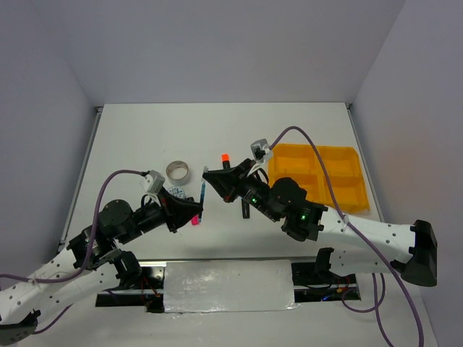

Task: Sort the stationery into containers
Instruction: Close the pen cap on the pen.

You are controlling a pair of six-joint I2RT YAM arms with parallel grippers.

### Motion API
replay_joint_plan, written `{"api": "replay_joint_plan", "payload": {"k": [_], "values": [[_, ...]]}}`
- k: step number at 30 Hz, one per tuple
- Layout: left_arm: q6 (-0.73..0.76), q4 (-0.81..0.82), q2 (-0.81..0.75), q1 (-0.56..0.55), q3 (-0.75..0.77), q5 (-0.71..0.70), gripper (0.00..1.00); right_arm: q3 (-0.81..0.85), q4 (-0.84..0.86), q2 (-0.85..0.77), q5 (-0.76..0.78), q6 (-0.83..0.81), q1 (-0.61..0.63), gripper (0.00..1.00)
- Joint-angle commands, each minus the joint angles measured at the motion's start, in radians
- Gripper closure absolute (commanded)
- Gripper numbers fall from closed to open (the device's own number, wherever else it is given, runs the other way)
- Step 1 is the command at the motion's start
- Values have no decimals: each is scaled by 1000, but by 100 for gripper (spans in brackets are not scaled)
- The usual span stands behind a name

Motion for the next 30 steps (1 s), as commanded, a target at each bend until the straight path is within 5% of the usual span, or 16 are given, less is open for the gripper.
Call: {"api": "replay_joint_plan", "payload": {"k": [1,30], "values": [[28,26,-14,-2,35,-10,96,48,8,0,-8,-20,-4,100],[62,40,-25,-4,60,-57,95,73,-59,36,-77,2,-7,100]]}}
